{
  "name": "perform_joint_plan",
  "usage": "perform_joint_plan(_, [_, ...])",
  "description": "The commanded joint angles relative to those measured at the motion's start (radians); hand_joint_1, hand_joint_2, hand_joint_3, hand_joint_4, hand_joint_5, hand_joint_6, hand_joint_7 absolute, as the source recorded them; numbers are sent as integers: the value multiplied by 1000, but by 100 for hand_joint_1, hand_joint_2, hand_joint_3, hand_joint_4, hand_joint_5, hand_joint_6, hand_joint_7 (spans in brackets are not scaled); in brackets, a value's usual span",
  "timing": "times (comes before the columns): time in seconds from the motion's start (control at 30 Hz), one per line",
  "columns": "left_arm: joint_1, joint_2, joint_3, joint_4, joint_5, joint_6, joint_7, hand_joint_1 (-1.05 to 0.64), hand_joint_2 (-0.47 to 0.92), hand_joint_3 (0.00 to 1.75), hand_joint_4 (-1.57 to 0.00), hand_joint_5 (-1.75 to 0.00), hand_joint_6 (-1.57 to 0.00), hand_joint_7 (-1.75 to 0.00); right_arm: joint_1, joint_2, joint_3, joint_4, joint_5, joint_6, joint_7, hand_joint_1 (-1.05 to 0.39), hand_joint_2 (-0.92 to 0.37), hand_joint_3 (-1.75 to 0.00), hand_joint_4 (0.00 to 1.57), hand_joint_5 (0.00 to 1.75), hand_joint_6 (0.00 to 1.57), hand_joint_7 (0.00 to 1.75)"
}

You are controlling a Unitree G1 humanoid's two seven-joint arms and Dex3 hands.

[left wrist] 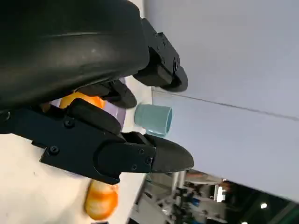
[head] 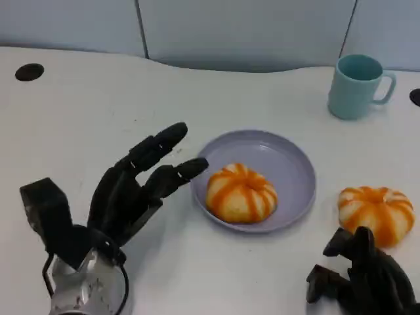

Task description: Grasp the bread from the table and place it into the plate.

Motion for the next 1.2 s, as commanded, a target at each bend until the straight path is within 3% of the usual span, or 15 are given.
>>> perform_joint_plan(0.03, [113, 7, 19, -178, -67, 184, 19, -67, 92, 43, -53, -115, -75, -36, 2, -16, -8, 7, 3, -11, 12, -46, -92, -51, 119, 131, 104, 121])
perform_joint_plan(0.07, [131, 5, 21, -209, -74, 219, 34, -67, 92, 42, -56, -126, -66, -72, 2, -18, -8, 8, 5, -10, 16, -46, -92, -51, 119, 131, 104, 121])
perform_joint_plan(0.13, [174, 2, 19, -274, -72, 277, 74, -67, 92, 41, -58, -132, -58, -96, 1, -18, -8, 8, 3, -11, 16, -46, -92, -52, 119, 131, 104, 121])
perform_joint_plan(0.17, [201, -2, 19, -308, -72, 306, 97, -64, 92, 45, -60, -151, -56, -123, 1, -18, -8, 8, 1, -11, 13, -46, -92, -51, 119, 131, 104, 120])
perform_joint_plan(0.27, [263, -23, 28, -396, -93, 397, 166, -59, 92, 46, -64, -171, -53, -155, 2, -16, -7, 1, -5, -8, 1, -46, -92, -50, 120, 130, 104, 120])
perform_joint_plan(0.37, [308, -38, 27, -459, -105, 456, 214, -57, 92, 41, -66, -174, -48, -170, 6, -18, -7, -11, -1, 5, -3, -45, -92, -51, 120, 130, 104, 120])
perform_joint_plan(0.57, [346, -55, 19, -494, -80, 472, 269, -56, 92, 43, -75, -175, -50, -175, 13, -24, -8, -9, 1, -9, 12, -45, -92, -52, 120, 129, 104, 120])
perform_joint_plan(1.2, [291, -43, 21, -392, -47, 420, 247, -50, 92, 39, -74, -175, -53, -175, -8, -34, -33, 20, -3, -10, 13, -46, -92, -51, 118, 131, 102, 125])
